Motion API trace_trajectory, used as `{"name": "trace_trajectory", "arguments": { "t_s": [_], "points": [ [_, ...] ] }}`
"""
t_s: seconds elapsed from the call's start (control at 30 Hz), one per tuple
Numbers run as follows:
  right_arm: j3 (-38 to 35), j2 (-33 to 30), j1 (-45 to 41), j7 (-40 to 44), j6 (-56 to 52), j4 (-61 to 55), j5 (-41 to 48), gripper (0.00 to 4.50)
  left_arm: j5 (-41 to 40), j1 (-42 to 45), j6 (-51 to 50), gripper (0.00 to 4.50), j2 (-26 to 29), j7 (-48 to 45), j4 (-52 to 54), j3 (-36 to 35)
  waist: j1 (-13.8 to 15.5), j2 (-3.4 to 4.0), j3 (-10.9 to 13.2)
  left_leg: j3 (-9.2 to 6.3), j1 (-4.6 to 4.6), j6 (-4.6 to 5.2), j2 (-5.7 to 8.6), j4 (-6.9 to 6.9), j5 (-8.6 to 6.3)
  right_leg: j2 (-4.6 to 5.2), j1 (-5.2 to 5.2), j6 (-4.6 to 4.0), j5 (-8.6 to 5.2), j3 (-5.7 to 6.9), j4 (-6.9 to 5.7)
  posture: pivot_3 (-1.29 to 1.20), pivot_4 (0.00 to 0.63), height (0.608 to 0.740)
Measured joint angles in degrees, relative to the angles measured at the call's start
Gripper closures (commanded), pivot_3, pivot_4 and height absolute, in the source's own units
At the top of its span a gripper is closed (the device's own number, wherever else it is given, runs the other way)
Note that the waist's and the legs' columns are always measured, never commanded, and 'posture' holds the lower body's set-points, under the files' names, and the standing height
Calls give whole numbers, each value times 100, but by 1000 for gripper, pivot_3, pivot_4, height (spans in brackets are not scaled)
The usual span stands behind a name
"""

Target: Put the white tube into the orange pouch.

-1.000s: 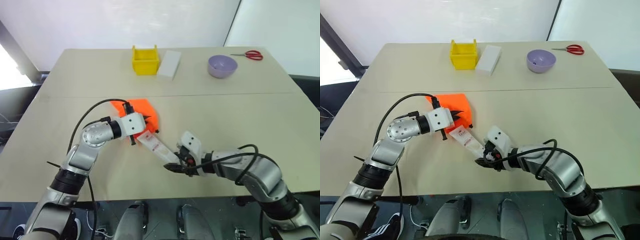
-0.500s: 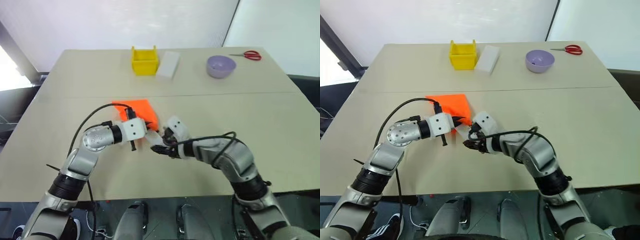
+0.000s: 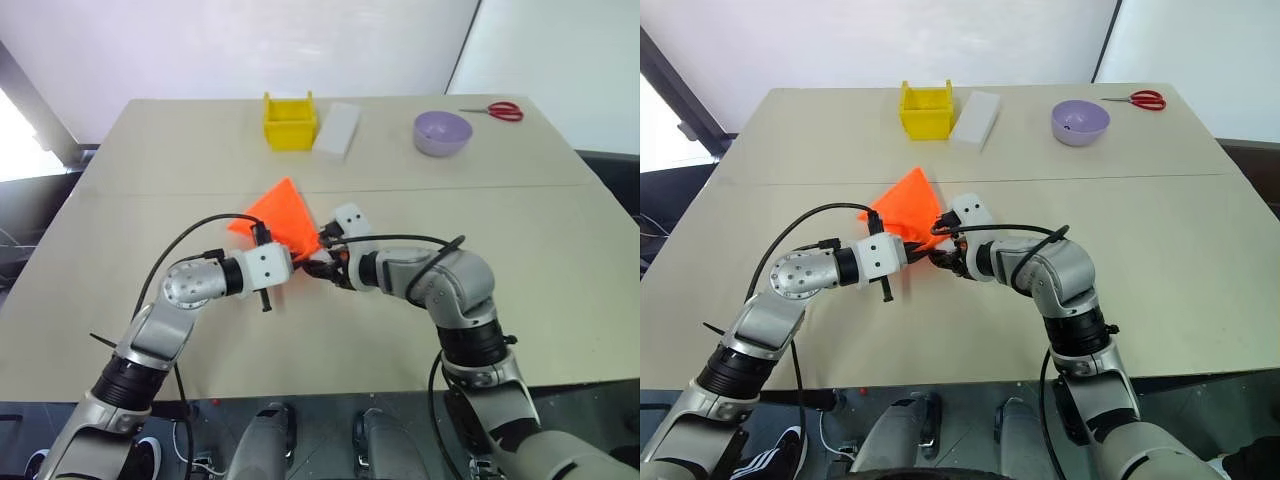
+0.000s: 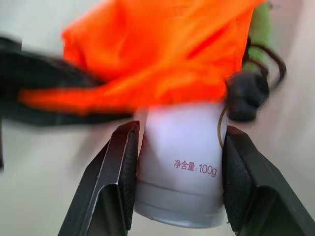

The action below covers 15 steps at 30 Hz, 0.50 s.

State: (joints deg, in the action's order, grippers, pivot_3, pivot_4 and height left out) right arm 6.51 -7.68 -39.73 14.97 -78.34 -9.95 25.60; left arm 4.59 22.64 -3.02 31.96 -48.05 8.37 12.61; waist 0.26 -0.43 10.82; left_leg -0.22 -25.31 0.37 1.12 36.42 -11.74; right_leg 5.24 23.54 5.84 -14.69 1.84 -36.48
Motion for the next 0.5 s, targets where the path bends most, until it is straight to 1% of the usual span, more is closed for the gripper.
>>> {"name": "trace_trajectory", "arguments": {
  "t_s": [0.13,0.23,0.3,0.5],
  "points": [
    [136,129,13,-14,187,131,-100,2769,97,29,14,4500,-93,175,-112,10,-13,0,0,4,-1,1,2,0,0,-3,0,1,0,-1,0,0,150,740],
    [635,37,19,8,608,258,-382,2769,153,138,111,4500,-191,355,-300,6,-28,0,0,3,0,1,2,2,1,-6,1,1,1,-1,-6,0,150,740],
    [775,38,7,17,857,410,-526,2769,164,277,193,4500,-300,458,-361,6,-45,0,0,3,0,1,1,14,1,-8,1,2,1,-2,-21,0,150,740],
    [589,209,-254,16,1169,969,-637,2769,273,367,508,4500,-274,434,-542,133,-109,1,1,-2,4,1,-8,53,0,-19,3,1,0,-6,-63,0,150,740]
  ]
}}
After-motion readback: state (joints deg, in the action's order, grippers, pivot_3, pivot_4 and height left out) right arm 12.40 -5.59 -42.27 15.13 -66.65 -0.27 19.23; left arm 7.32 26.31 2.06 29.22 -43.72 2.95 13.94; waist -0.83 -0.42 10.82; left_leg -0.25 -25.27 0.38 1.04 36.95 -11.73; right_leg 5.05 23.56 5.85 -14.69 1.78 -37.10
